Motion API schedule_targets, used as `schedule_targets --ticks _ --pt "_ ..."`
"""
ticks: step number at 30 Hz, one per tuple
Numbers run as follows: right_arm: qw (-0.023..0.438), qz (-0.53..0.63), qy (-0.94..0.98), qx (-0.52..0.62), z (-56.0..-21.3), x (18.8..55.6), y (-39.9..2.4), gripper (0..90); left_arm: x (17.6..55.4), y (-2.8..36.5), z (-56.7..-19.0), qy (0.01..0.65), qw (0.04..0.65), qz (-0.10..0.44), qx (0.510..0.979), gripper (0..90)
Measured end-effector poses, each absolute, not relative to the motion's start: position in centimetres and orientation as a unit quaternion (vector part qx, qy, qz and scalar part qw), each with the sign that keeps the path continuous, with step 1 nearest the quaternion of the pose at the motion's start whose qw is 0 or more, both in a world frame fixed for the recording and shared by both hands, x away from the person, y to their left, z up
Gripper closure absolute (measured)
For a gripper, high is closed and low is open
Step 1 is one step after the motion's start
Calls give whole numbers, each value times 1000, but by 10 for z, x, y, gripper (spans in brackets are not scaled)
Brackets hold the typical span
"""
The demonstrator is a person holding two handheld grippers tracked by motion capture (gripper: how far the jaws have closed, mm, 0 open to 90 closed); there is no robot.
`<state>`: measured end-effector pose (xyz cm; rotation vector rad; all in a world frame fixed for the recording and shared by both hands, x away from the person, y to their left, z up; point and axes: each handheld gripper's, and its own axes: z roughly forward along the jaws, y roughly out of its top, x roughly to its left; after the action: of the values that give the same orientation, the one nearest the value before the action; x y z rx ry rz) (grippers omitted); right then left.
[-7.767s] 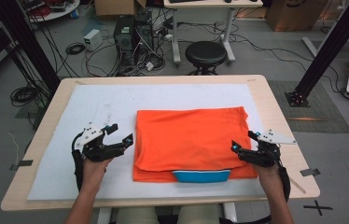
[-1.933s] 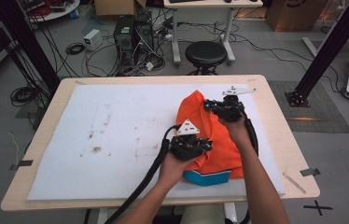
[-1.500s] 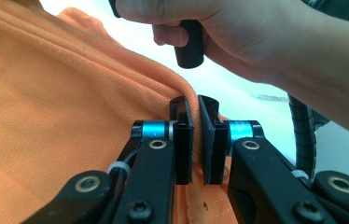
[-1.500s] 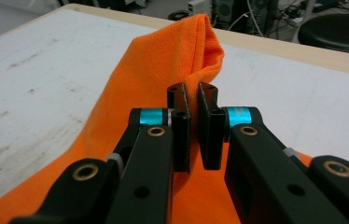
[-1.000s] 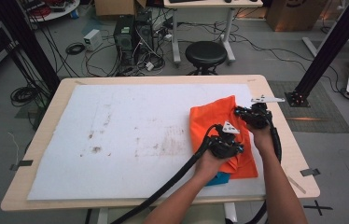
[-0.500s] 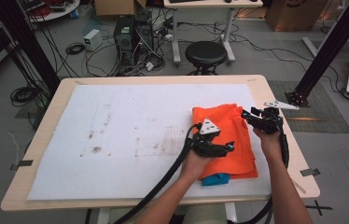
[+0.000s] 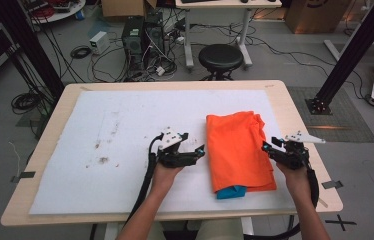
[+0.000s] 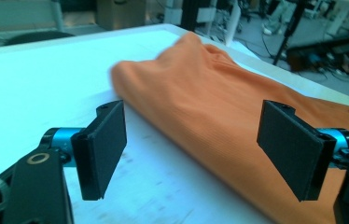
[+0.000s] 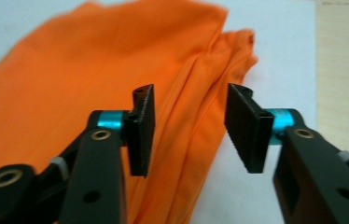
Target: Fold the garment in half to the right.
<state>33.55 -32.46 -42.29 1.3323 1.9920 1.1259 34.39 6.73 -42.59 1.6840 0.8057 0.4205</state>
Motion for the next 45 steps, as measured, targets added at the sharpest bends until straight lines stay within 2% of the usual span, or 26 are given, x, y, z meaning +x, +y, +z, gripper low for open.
schedule_targets --ticks 7,11,14,17,20,24,35,37,38,41,45 --pt "231 412 740 479 -432 317 -318 585 343 99 -425 354 582 197 705 241" --pt "220 402 741 490 -436 315 -317 511 342 110 -423 355 585 200 701 241" --pt "211 399 743 493 -439 315 -314 504 343 116 -425 362 584 199 699 241" --pt "205 383 747 504 -443 316 -312 580 342 119 -427 365 583 198 699 241" --pt "196 376 754 503 -446 316 -310 808 341 120 -428 366 580 198 700 241" --pt "219 378 749 499 -437 309 -309 846 340 126 -428 371 581 201 696 242" --pt "240 348 742 520 -424 290 -310 843 338 144 -430 389 581 208 684 249" --pt "238 341 746 519 -427 291 -310 786 339 146 -430 391 582 207 682 250" --pt "225 342 743 530 -430 294 -313 696 338 147 -430 392 584 208 680 250" --pt "234 381 717 534 -425 295 -321 588 338 149 -429 390 585 208 680 250" --pt "250 402 705 528 -413 315 -327 562 339 152 -428 394 584 208 679 250"
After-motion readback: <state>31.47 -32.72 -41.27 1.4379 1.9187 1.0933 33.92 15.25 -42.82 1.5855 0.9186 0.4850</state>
